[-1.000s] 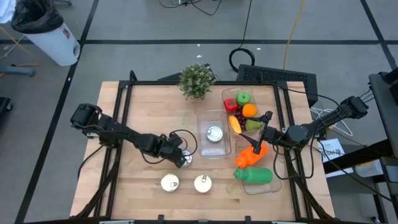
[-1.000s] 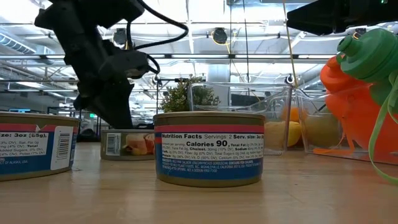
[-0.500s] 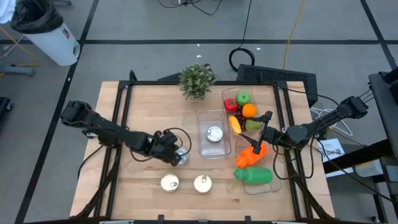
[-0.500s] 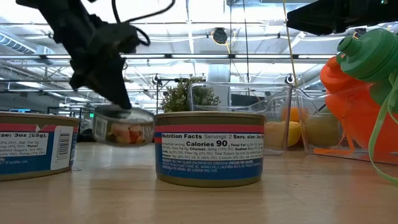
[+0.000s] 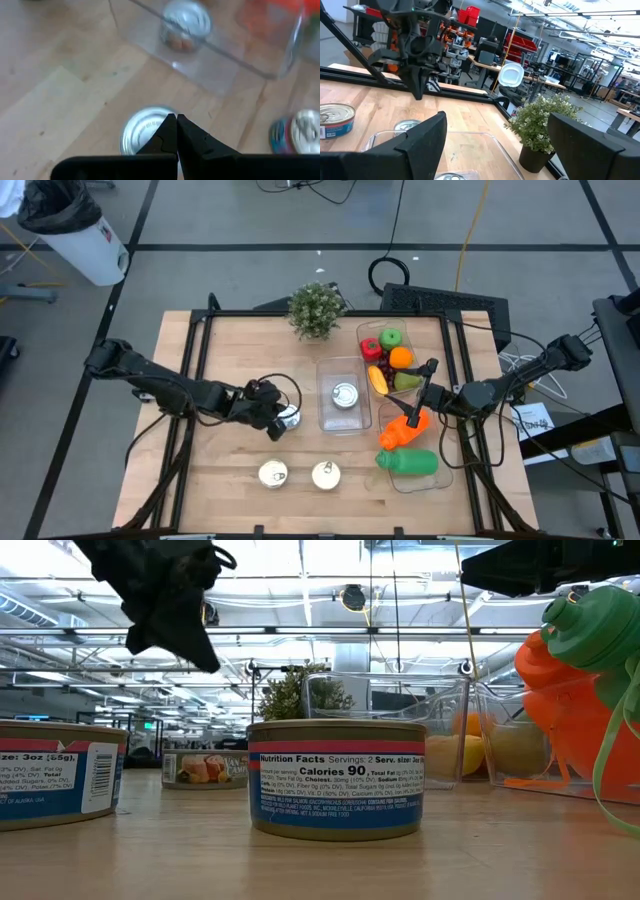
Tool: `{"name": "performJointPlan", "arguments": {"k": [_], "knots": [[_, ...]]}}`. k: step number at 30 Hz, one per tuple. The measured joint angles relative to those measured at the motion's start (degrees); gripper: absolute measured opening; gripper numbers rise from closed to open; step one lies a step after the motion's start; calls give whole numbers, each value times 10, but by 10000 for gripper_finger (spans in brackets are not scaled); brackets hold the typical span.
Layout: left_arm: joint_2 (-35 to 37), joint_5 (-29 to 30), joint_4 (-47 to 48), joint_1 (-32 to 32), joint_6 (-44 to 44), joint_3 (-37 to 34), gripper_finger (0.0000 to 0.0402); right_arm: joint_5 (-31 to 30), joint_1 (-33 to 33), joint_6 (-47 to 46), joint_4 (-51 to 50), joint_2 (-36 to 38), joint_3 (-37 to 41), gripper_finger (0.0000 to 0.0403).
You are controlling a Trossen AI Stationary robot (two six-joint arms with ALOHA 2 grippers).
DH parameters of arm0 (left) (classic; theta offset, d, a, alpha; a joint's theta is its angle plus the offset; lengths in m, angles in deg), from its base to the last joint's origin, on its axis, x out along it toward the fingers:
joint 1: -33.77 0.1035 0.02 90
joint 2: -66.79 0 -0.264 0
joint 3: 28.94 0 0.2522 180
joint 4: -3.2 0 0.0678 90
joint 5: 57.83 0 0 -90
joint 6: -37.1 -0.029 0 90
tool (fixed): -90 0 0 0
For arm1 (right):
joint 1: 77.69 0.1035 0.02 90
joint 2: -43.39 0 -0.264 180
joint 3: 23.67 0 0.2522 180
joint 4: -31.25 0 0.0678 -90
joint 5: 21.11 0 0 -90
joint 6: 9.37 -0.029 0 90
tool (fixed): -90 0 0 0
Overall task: Pick & Place Food Item
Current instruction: Put the green tuna can into the middle transparent bin
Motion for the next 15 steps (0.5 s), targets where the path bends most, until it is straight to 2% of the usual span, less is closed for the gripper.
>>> {"name": "performJointPlan", "arguments": {"k": [3,6,15], "knots": [[0,-34,27,14,-17,0,11,0,0,0,0,0,0,325],[0,-60,63,38,14,0,45,0,0,0,0,0,0,325],[-33,-86,117,75,-2,-1,223,0,0,-2,0,0,0,325]]}}
